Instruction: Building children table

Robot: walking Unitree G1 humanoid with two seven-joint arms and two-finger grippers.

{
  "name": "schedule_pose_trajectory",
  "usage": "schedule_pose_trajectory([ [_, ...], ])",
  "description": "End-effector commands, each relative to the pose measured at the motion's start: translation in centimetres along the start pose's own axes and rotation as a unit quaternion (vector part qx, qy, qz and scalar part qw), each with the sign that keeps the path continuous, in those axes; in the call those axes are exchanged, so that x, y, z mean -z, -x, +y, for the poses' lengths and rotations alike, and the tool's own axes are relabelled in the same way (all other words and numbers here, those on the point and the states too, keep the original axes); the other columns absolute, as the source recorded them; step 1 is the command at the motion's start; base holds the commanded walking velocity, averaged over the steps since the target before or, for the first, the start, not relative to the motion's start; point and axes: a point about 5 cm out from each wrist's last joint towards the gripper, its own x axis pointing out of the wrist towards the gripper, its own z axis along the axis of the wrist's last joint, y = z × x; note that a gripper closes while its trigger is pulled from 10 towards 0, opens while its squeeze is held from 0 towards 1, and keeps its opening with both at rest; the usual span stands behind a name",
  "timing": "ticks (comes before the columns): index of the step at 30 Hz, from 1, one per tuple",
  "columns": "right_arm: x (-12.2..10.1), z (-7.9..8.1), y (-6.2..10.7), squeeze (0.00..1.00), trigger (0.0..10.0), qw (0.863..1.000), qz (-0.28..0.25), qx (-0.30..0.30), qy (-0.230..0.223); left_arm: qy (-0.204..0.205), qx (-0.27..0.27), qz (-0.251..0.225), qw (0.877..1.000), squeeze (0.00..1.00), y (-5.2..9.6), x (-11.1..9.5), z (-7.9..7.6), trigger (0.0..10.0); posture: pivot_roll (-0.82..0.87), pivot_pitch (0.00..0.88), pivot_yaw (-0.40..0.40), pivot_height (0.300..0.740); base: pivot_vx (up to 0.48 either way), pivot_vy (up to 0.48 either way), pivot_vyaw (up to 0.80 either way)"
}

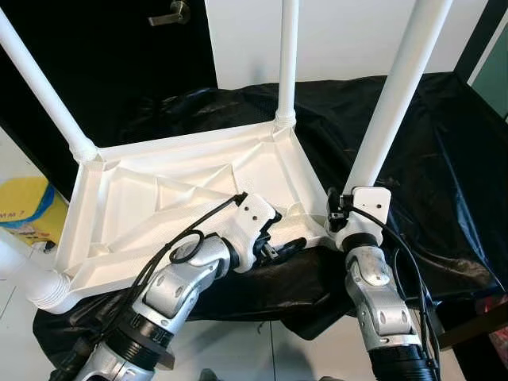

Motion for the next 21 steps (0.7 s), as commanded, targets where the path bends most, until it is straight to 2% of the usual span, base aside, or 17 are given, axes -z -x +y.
schedule_pose_trajectory([
  [1,2.5,-0.8,1.0,0.0,10.0,0.996,0.074,0.037,-0.034,-0.011,-0.086,-0.006,0.996,0.0,0.3,-0.2,1.1,10.0,-0.11,0.019,0.056,0.74,0.0,0.0,0.0],
  [4,2.2,-0.7,1.0,0.0,10.0,0.996,0.067,0.039,-0.032,-0.018,-0.103,-0.013,0.994,0.0,0.3,-0.5,1.2,10.0,-0.11,0.019,0.055,0.74,0.0,0.0,0.0],
  [6,1.9,-0.6,0.9,0.0,10.0,0.997,0.06,0.037,-0.014,-0.015,-0.113,-0.016,0.993,0.0,0.2,-0.7,1.3,10.0,-0.12,0.018,0.055,0.74,0.0,0.0,0.0],
  [10,1.7,-0.6,0.8,0.0,10.0,0.998,0.055,0.03,-0.01,-0.003,-0.113,-0.021,0.993,0.0,0.2,-0.6,1.3,10.0,-0.11,0.018,0.053,0.74,0.0,0.0,0.0],
  [11,1.2,-0.9,0.7,1.0,10.0,0.999,0.037,0.012,-0.02,-0.01,-0.101,-0.032,0.994,0.0,0.3,-0.7,1.1,10.0,-0.11,0.017,0.049,0.74,0.0,0.0,0.0],
  [16,0.3,-1.4,0.6,1.0,10.0,1.0,0.01,-0.017,-0.02,-0.011,-0.07,-0.036,0.997,0.0,0.4,-0.5,0.6,10.0,-0.11,0.013,0.043,0.74,0.0,0.0,0.0],
  [20,-0.2,-1.6,0.4,1.0,10.0,0.999,-0.005,-0.04,-0.018,-0.027,-0.057,-0.046,0.997,0.0,0.5,-0.7,0.3,10.0,-0.11,0.005,0.033,0.74,0.0,0.0,0.0],
  [21,-0.5,-1.8,0.3,1.0,10.0,0.998,-0.011,-0.061,-0.02,-0.035,-0.044,-0.049,0.997,0.0,0.6,-0.7,0.0,10.0,-0.11,0.0,0.026,0.74,0.0,0.0,0.0],
])
